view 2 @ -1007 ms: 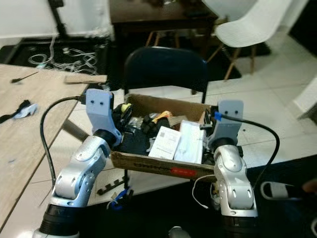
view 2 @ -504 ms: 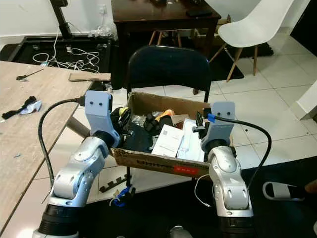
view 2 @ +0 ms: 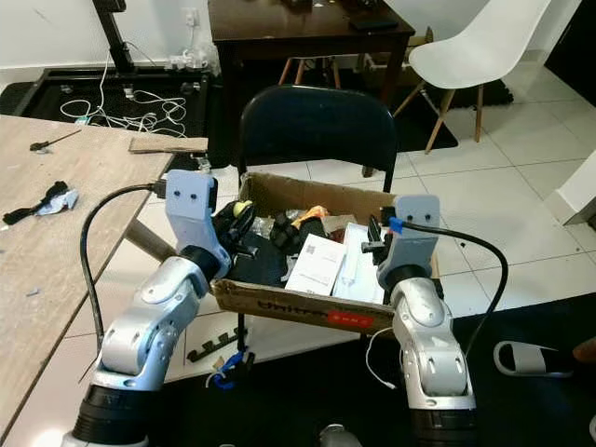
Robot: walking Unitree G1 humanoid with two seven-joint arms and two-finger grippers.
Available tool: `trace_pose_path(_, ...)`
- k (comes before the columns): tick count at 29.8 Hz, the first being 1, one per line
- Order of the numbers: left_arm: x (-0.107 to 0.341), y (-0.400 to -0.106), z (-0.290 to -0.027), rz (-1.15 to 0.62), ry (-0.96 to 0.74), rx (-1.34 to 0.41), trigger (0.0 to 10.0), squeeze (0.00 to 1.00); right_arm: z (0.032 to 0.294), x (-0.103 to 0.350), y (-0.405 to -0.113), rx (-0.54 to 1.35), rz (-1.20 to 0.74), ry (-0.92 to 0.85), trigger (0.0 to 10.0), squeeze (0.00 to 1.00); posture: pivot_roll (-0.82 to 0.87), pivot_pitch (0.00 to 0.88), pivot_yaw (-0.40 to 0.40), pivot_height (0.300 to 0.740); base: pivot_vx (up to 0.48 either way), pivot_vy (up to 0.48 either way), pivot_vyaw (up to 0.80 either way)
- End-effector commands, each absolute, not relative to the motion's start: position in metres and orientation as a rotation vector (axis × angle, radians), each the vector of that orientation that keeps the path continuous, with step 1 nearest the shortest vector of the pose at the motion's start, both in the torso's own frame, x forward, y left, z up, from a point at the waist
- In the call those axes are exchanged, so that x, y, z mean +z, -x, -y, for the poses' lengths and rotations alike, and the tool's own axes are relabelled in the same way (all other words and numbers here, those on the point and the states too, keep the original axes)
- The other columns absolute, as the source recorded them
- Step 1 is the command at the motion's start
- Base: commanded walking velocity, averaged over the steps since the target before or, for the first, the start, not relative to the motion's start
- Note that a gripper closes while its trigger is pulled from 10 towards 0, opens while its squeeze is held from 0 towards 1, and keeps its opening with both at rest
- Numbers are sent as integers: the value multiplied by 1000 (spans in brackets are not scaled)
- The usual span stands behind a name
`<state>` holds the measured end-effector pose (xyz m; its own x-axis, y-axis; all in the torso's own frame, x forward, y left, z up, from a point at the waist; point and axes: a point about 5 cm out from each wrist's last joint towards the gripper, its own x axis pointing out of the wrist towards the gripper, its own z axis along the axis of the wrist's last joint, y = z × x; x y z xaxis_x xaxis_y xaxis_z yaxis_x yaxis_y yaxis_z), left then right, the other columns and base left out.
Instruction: Picking trash to rubbish bin
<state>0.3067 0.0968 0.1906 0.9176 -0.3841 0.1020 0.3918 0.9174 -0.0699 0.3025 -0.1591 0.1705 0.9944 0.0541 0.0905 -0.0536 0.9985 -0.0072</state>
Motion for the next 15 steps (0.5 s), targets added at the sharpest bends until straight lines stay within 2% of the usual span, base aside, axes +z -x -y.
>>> trace_pose_path(1, 190, -303, -94, 92, 91, -423, 10000, 0, 162, 163, -301, 39, 59, 0, 10000, 0, 26, 149, 4, 740, 420, 0, 0)
trace_pose_path(15, 190, -303, -90, 97, 81, -450, 10000, 0, 162, 161, -300, 35, 49, 1, 10000, 0, 24, 157, 6, 740, 467, 0, 0)
